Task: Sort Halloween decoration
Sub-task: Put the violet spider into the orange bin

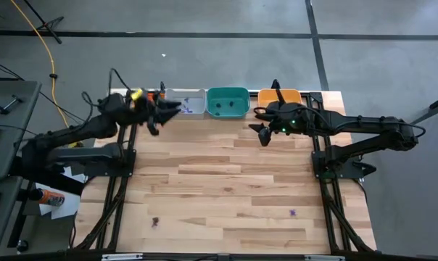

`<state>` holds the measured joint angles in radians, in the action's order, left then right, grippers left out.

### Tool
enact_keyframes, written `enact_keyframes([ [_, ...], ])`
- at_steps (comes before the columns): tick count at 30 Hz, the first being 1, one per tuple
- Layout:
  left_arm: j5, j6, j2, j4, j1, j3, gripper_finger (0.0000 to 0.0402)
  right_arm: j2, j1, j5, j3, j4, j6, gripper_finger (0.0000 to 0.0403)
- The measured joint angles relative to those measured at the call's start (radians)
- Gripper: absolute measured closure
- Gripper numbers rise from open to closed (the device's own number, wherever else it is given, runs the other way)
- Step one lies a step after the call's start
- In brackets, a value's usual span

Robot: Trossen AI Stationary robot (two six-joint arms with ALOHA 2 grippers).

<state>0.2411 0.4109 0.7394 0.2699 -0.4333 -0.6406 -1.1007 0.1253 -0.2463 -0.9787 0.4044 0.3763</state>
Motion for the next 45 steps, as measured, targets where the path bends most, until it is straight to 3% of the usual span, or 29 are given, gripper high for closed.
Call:
enact_keyframes([
  [7, -0.187, -0.031, 0.106, -0.005, 0.349, 0.006, 0.0257, 0.0, -0.015, 0.15, 0.0, -0.132, -0.002, 0.0162],
  [12, -0.31, -0.085, 0.193, 0.06, 0.479, 0.006, 0.0257, 0.0, -0.052, 0.176, 0.0, -0.239, -0.033, 0.0162],
  [15, -0.354, -0.123, 0.217, 0.102, 0.497, 0.006, 0.0257, 0.0, -0.069, 0.176, 0.0, -0.272, -0.044, 0.0162],
  [32, -0.362, -0.257, 0.222, 0.117, 0.498, 0.006, 0.0257, 0.0, -0.076, 0.194, 0.0, -0.264, -0.06, 0.0167],
  [39, -0.379, -0.257, 0.222, 0.117, 0.498, 0.006, 0.0257, -0.021, -0.134, 0.412, -0.001, -0.061, 0.173, 0.0226],
  [45, -0.383, -0.252, 0.222, 0.116, 0.498, 0.006, 0.0257, -0.122, -0.38, 0.438, -0.001, 0.289, 0.478, 0.0254],
])
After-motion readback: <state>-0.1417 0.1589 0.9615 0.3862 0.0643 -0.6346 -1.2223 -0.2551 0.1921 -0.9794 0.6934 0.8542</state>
